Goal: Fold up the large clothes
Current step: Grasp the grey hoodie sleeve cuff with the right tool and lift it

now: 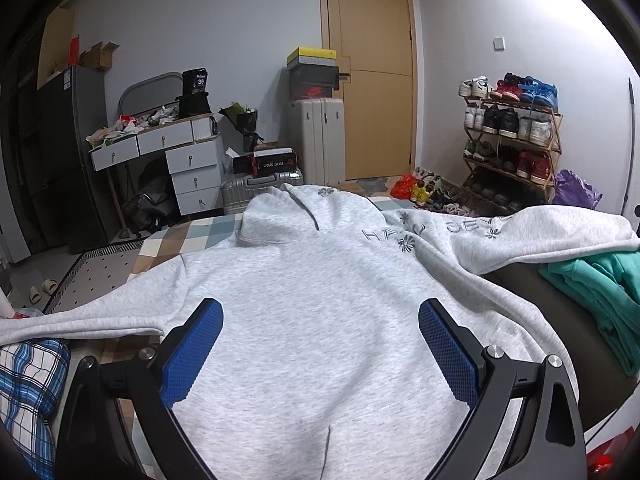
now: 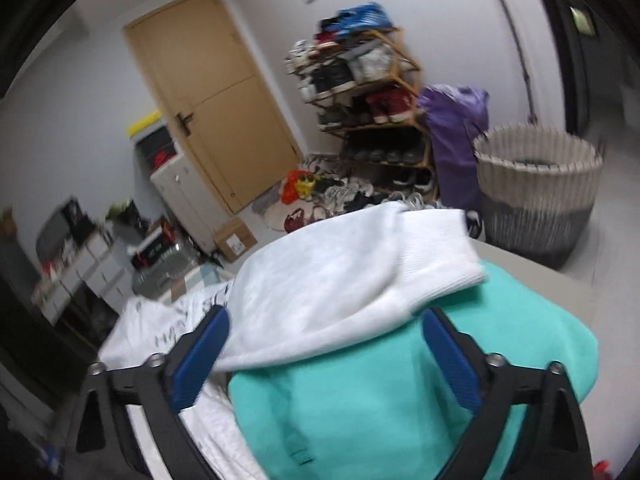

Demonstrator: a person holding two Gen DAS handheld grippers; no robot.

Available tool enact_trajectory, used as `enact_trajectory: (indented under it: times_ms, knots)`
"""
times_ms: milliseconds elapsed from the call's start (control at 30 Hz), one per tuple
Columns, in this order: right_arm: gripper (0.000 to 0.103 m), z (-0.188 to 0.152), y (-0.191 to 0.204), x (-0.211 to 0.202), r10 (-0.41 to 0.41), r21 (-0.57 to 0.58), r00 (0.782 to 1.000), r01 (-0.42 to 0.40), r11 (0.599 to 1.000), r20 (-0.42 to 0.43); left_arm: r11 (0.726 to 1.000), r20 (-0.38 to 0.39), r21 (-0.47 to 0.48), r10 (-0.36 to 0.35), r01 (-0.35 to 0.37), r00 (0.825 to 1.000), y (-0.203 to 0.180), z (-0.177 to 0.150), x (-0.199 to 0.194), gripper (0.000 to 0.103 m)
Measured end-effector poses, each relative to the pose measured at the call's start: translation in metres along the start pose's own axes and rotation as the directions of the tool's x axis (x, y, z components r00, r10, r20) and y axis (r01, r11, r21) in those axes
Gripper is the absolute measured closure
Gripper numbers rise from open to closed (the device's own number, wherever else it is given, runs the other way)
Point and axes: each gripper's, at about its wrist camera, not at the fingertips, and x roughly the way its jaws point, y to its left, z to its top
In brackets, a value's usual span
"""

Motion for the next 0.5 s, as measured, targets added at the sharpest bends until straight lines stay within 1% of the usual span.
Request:
enact_trajectory:
  times_ms: [33,100,167,233,300,333,367,400,433,500]
  knots:
    - [0.01,0.003,-0.003,0.005,0.003,0.004,1.0,-0.003,1.0,-0.017,1.0,0.0,-0.001,-0.004,0.004,1.0,0.0,0.0,-0.001,0.007]
    - [0.015,0.005,-0.011,0.016,-0.029,0.013,0.998,0.03,0.999,-0.057,1.0,0.002,0.002,-0.003,0.003,1.0,-0.001,-0.001,0.0,0.007]
    - [0.026,0.007,-0.02,0.028,-0.048,0.043,0.994,0.052,0.998,-0.096,1.0,-0.007,0.01,0.003,-0.003,1.0,-0.003,-0.002,0.001,0.007]
    - [0.029,0.01,-0.025,0.031,-0.05,0.058,0.996,0.055,0.997,-0.08,1.0,-0.015,0.013,0.006,-0.006,1.0,-0.004,-0.003,0.003,0.007]
    - [0.031,0.013,-0.023,0.034,-0.063,0.05,0.995,0.068,0.996,-0.081,1.0,-0.02,0.012,0.008,-0.008,1.0,-0.005,-0.003,0.004,0.007]
    - [0.041,0.015,-0.024,0.036,-0.078,0.043,0.994,0.082,0.996,-0.078,1.0,-0.023,0.013,0.01,-0.01,1.0,-0.005,-0.003,0.004,0.007]
    - [0.06,0.015,-0.023,0.037,-0.096,0.036,0.992,0.099,0.994,-0.077,1.0,-0.025,0.015,0.012,-0.011,1.0,-0.005,-0.004,0.004,0.007]
    - [0.069,0.018,-0.022,0.042,-0.124,0.028,0.989,0.127,0.992,-0.086,1.0,-0.027,0.017,0.014,-0.014,1.0,-0.006,-0.004,0.004,0.007]
    - [0.082,0.021,-0.02,0.046,-0.148,0.017,0.984,0.15,0.989,-0.101,1.0,-0.031,0.019,0.018,-0.017,0.999,-0.006,-0.005,0.004,0.007]
    - [0.087,0.027,-0.015,0.048,-0.17,-0.018,0.982,0.169,0.985,-0.076,1.0,-0.035,0.018,0.019,-0.018,0.999,-0.006,-0.005,0.004,0.007]
